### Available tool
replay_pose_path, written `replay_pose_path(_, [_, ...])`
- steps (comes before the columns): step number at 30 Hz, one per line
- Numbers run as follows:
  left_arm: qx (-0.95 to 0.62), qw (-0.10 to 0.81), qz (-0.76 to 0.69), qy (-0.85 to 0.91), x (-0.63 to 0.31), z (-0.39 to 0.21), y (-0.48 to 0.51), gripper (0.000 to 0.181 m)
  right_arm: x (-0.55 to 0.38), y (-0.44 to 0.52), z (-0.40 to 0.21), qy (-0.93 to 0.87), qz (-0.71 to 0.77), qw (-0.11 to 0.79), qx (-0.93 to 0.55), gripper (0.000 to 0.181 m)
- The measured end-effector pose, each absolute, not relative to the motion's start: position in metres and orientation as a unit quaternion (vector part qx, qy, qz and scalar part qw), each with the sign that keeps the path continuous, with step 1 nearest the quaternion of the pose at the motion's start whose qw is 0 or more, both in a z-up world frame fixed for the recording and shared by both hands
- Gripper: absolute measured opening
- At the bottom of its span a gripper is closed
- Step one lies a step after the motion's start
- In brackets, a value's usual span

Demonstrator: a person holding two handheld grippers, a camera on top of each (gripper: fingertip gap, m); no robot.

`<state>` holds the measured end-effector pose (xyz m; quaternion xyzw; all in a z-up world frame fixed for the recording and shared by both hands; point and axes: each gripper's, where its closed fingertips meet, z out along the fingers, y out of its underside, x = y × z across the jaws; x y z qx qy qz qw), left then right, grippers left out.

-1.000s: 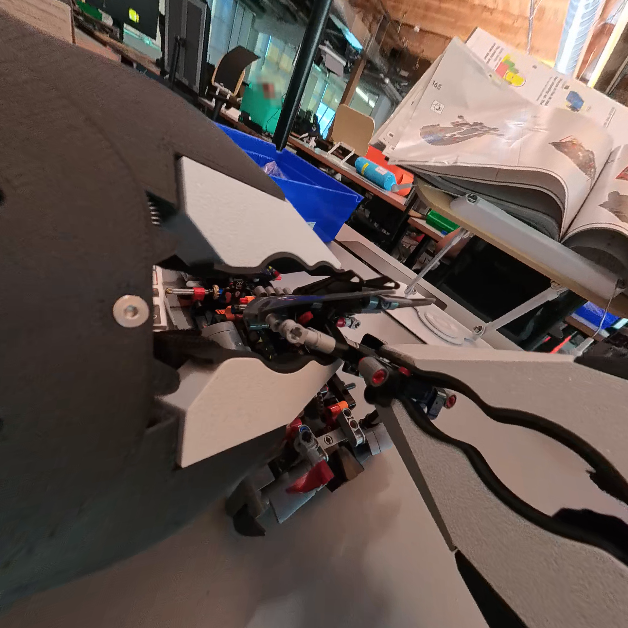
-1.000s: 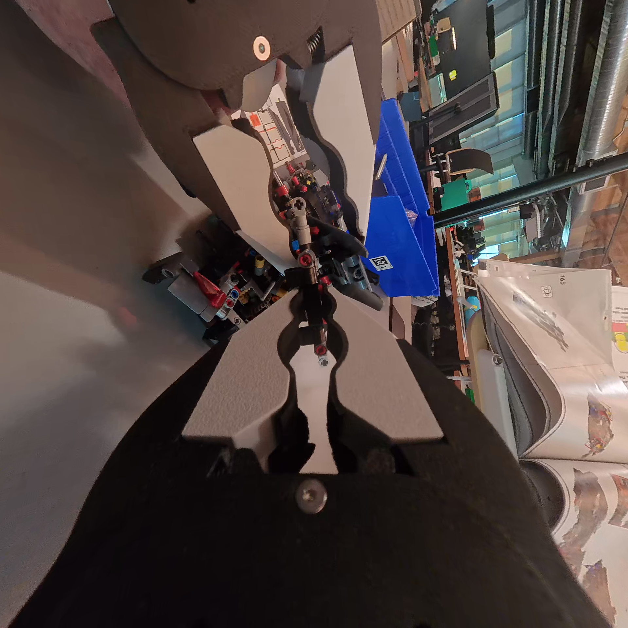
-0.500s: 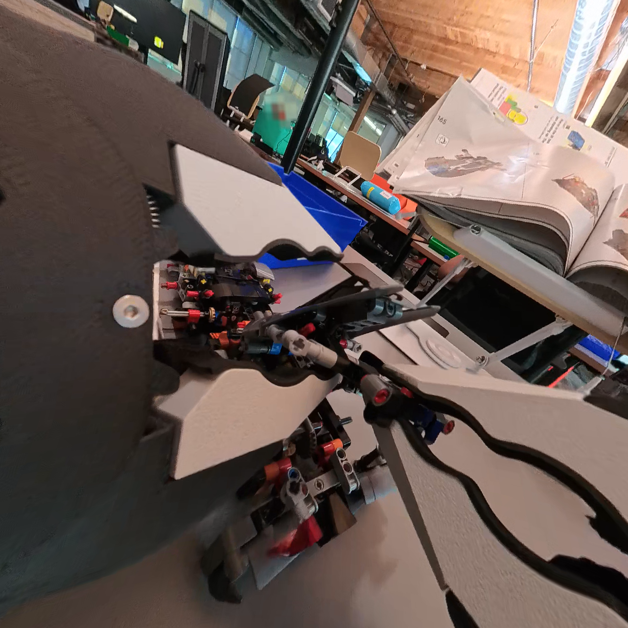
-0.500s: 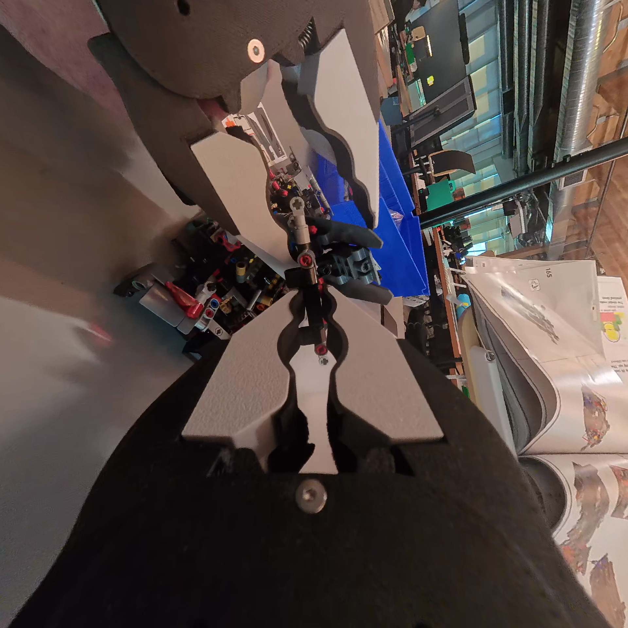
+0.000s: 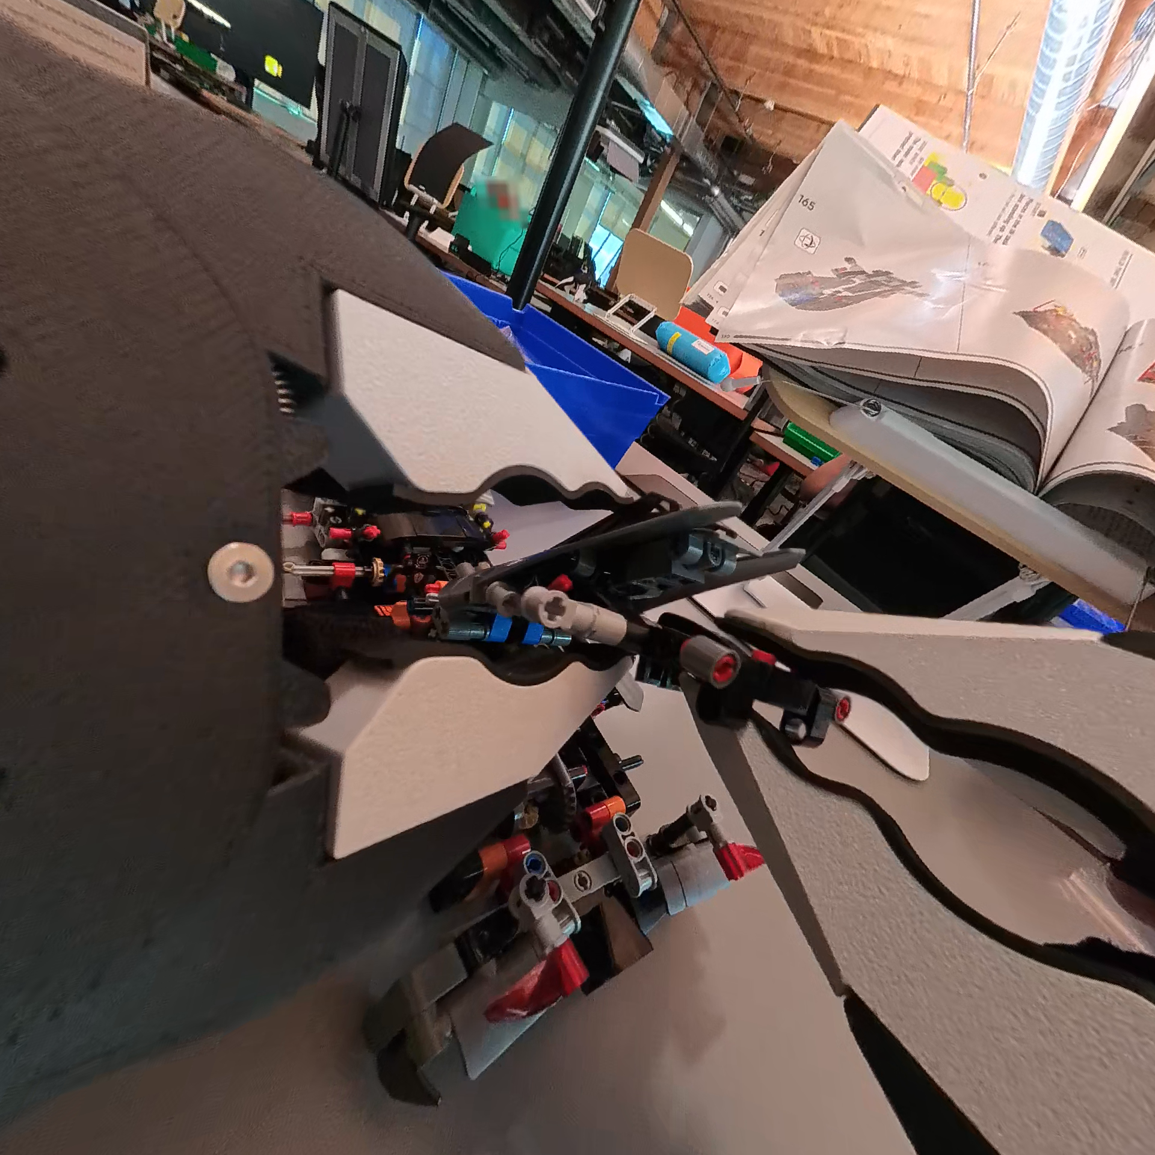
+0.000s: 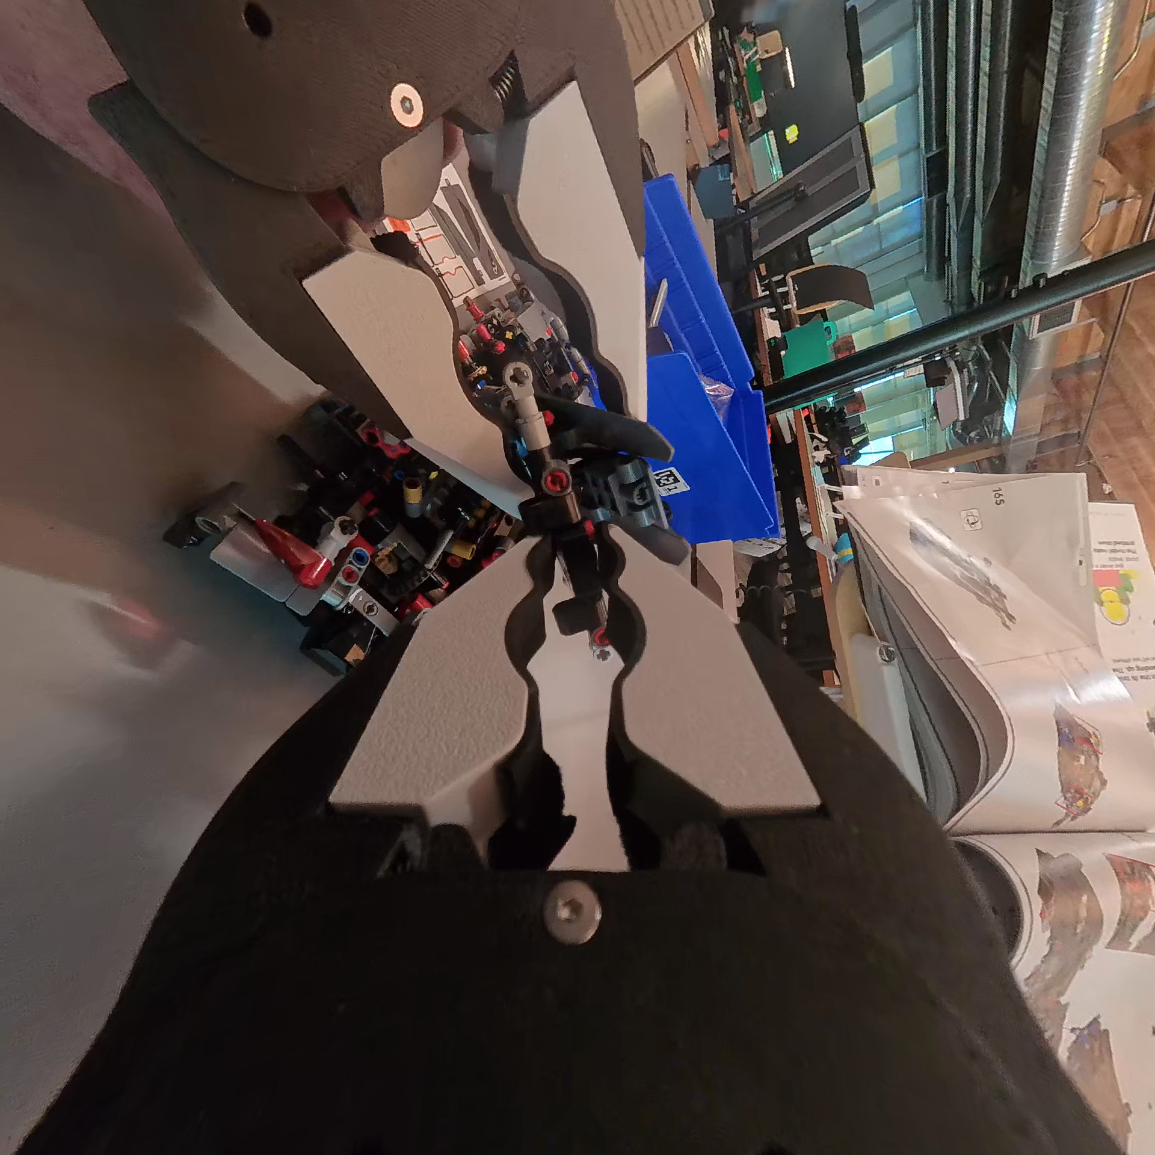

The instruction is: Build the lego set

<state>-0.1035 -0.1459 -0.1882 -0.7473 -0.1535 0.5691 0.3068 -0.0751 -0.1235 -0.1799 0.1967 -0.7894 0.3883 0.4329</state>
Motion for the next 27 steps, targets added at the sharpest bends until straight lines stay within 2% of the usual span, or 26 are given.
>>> replay_pose_path(3, [-0.746,0.303,0.573,-0.151,-0.104,-0.189,-0.147,0.046,-0.075,-0.122,-0.185,-0.794,0.384,0.427,0.198,0.007])
replay_pose_path(8, [-0.754,0.299,0.562,-0.164,-0.108,-0.193,-0.152,0.067,-0.074,-0.118,-0.189,-0.791,0.39,0.426,0.202,0.007])
replay_pose_path(14, [-0.751,0.302,0.569,-0.146,-0.107,-0.189,-0.146,0.062,-0.075,-0.118,-0.185,-0.779,0.401,0.434,0.211,0.007])
replay_pose_path(27, [-0.749,0.323,0.562,-0.138,-0.103,-0.184,-0.133,0.065,-0.071,-0.114,-0.177,-0.772,0.417,0.423,0.227,0.007])
